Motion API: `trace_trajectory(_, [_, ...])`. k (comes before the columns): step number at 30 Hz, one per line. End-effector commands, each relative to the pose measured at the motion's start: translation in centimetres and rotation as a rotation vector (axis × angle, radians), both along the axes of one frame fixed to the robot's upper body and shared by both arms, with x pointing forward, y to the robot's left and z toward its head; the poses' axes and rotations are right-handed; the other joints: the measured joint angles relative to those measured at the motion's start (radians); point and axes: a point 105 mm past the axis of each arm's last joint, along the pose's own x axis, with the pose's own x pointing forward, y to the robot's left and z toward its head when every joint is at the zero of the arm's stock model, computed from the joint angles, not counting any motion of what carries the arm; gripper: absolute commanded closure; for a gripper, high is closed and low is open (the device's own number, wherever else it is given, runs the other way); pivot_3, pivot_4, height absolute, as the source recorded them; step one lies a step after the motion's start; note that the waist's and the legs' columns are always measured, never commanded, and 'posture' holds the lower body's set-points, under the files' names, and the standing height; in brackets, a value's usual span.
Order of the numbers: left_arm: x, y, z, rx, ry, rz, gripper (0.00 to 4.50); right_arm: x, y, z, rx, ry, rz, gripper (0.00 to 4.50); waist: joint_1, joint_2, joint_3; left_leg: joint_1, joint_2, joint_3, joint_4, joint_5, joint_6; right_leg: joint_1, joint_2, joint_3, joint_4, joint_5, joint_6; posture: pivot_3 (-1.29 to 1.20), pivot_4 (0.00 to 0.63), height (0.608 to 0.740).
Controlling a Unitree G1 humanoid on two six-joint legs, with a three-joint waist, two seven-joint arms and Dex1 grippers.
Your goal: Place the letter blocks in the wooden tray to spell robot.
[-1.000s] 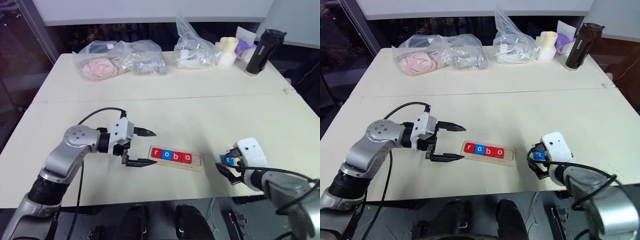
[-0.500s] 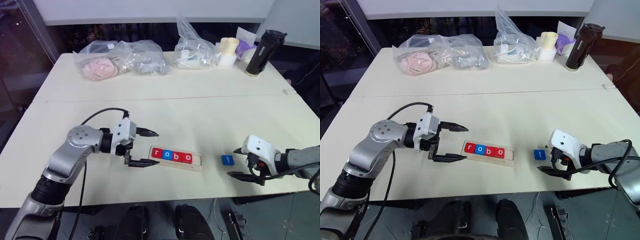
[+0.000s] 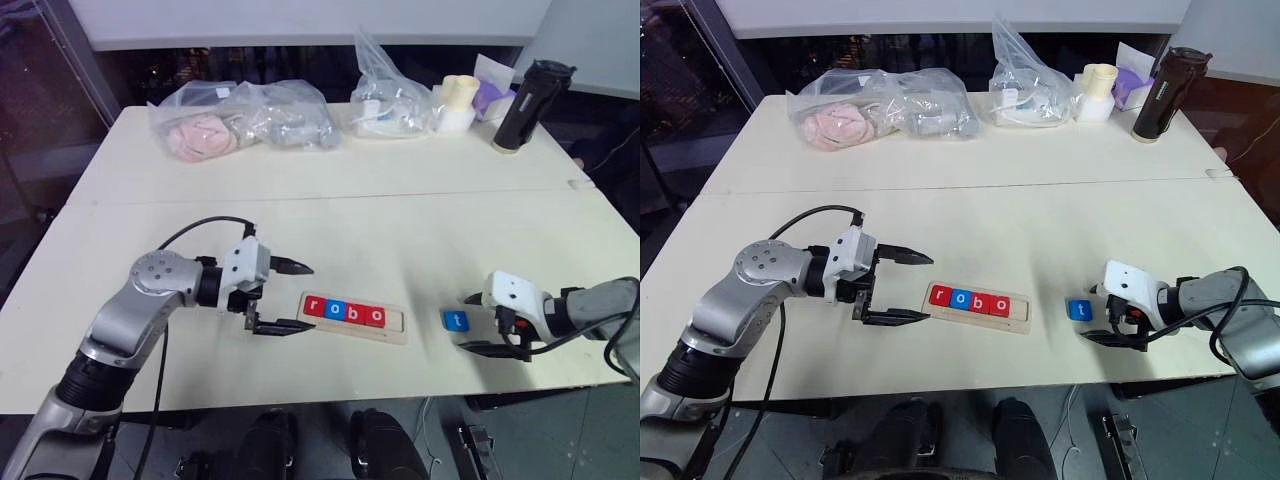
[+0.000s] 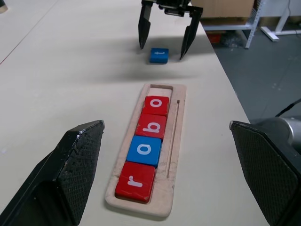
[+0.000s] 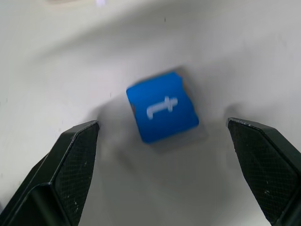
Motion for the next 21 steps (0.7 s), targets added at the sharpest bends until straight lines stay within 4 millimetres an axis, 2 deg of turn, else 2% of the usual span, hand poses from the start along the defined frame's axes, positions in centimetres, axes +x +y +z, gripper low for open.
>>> trace_trajectory(1, [-0.2, 0.0, 1.0, -0.014, -0.038, -0.008, 0.00, 0.3, 0.2, 0.4, -0.004, -0.016, 0.012, 0.06, 0.002, 0.000, 0.000, 0.000, 0.000, 0.000, 0.000, 0.000, 0.000, 0.000, 0.000, 0.000, 0.000, 0.000, 0.000, 0.00, 0.150, 0.740])
trace_trajectory(8, [-0.3, 0.0, 1.0, -0.010, -0.044, -0.007, 0.00, 0.0, 0.0, -0.3, -0.022, 0.005, 0.026, 0.06, 0.013, 0.000, 0.000, 0.000, 0.000, 0.000, 0.000, 0.000, 0.000, 0.000, -0.001, 0.000, 0.000, 0.000, 0.000, 0.00, 0.150, 0.740])
trace_trajectory(11, [-0.3, 0.0, 1.0, -0.010, -0.045, -0.006, 0.00, -0.2, -0.2, -0.3, -0.034, 0.009, 0.032, 0.90, 0.017, 0.000, 0.000, 0.000, 0.000, 0.000, 0.000, 0.000, 0.000, 0.000, -0.001, 0.000, 0.000, 0.000, -0.001, 0.00, 0.150, 0.740])
trace_trajectory(16, [-0.4, 0.0, 0.9, -0.011, -0.045, -0.007, 0.00, 0.3, 0.9, 0.9, 0.021, -0.031, 0.034, 3.32, 0.017, 0.000, 0.000, 0.000, 0.000, 0.000, 0.000, 0.000, 0.000, 0.000, -0.002, 0.000, 0.000, 0.000, -0.001, 0.00, 0.150, 0.740])
trace_trajectory(21, [-0.3, -0.1, 0.9, -0.012, -0.046, -0.010, 0.00, 0.5, 2.8, 2.4, 0.058, -0.035, 0.054, 3.38, 0.017, 0.001, 0.000, 0.000, 0.000, 0.000, -0.001, 0.000, 0.000, -0.001, -0.002, 0.000, 0.000, 0.000, -0.001, 0.00, 0.150, 0.740])
